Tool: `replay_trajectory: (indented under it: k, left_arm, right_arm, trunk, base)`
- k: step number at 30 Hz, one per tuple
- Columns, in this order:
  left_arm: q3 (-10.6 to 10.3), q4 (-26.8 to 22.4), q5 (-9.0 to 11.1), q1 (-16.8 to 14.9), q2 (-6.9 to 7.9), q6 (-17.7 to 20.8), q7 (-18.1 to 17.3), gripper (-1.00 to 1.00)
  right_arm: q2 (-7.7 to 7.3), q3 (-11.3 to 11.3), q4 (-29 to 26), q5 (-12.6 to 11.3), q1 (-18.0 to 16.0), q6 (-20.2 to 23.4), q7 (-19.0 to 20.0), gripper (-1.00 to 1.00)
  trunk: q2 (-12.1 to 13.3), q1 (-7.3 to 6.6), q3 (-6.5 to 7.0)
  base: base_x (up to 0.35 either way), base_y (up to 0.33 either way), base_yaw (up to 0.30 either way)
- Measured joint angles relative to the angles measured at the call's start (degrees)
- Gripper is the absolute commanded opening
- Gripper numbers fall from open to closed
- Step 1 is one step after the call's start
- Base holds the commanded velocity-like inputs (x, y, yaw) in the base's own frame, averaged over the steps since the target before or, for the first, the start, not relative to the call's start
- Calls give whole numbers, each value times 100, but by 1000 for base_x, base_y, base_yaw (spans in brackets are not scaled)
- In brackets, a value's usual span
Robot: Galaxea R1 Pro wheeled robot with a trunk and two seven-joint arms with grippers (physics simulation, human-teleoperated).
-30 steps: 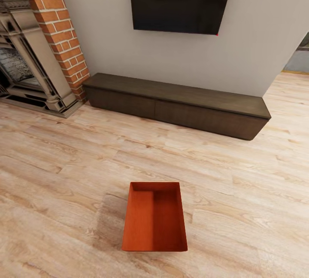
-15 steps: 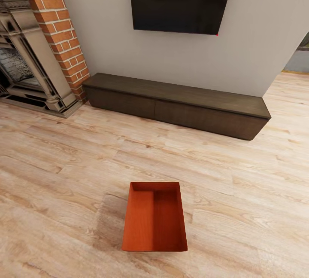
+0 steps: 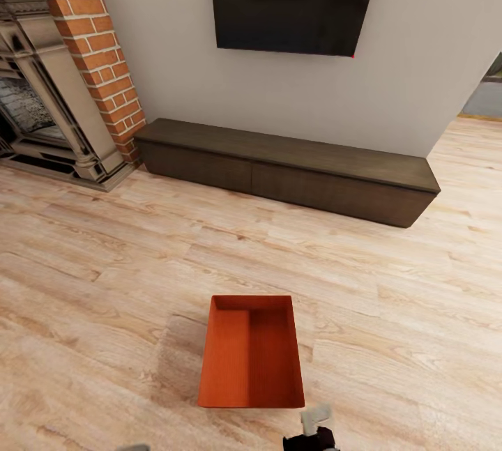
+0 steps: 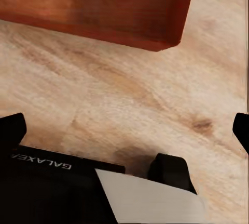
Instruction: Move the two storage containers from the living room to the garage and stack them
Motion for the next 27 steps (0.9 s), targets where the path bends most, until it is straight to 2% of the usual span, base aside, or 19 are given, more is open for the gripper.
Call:
replay_trajectory:
  k: [4,5,8,10,11,14,15,17,20,23,27]
  left_arm:
    - [1,-265,-3,-529,-4,473,69,100]
    - [-1,-309,13,-790,-44,574,76,100]
    - [-8,-262,-3,-1136,-167,625,82,100]
    - [-19,-219,-20,-1392,-371,629,85,100]
    - [-29,-203,-30,-1523,-522,610,87,100]
    - [-56,-190,-119,-1737,-771,573,90,100]
    - [-60,-186,-180,-1801,-843,538,92,100]
    - [-63,-186,-243,-1842,-889,452,99,100]
    - [-57,-171,-305,-1901,-928,-118,234,100]
    - [-58,-128,-334,-1914,-963,-268,300,100]
    - [-72,-2,-422,-1922,-1101,-343,345,100]
  right_arm:
    - [162,-122,-2,-1,-488,8,-49,100]
    - [219,-151,18,6,-704,-12,-95,100]
    - [240,-174,36,8,-872,-52,-140,100]
    - [244,-186,40,11,-975,-124,-166,100]
    - [234,-194,32,12,-1012,-267,-182,100]
    - [218,-253,11,13,-1042,-652,-250,100]
    - [217,-300,8,13,-1067,-770,-313,100]
    - [216,-347,12,11,-1100,-857,-383,100]
    - [206,-523,33,1,-1147,-970,-502,100]
    - [184,-662,42,4,-1157,-985,-528,100]
    - [152,-756,47,-5,-1163,-975,-497,100]
  trunk:
    - [0,0,0]
    - [0,0,0]
    - [0,0,0]
    - [0,0,0]
    - [0,0,0]
    - [0,0,0]
    - [0,0,-1]
    - [0,0,-1]
    - [0,0,-1]
    - [0,0,-1]
    - [0,0,-1]
  base:
    - [0,0,0]
    - [0,0,0]
    - [0,0,0]
    - [0,0,0]
    - [0,0,0]
    - [0,0,0]
    - [0,0,0]
    - [0,0,0]
    - [0,0,0]
    - [0,0,0]
    - [0,0,0]
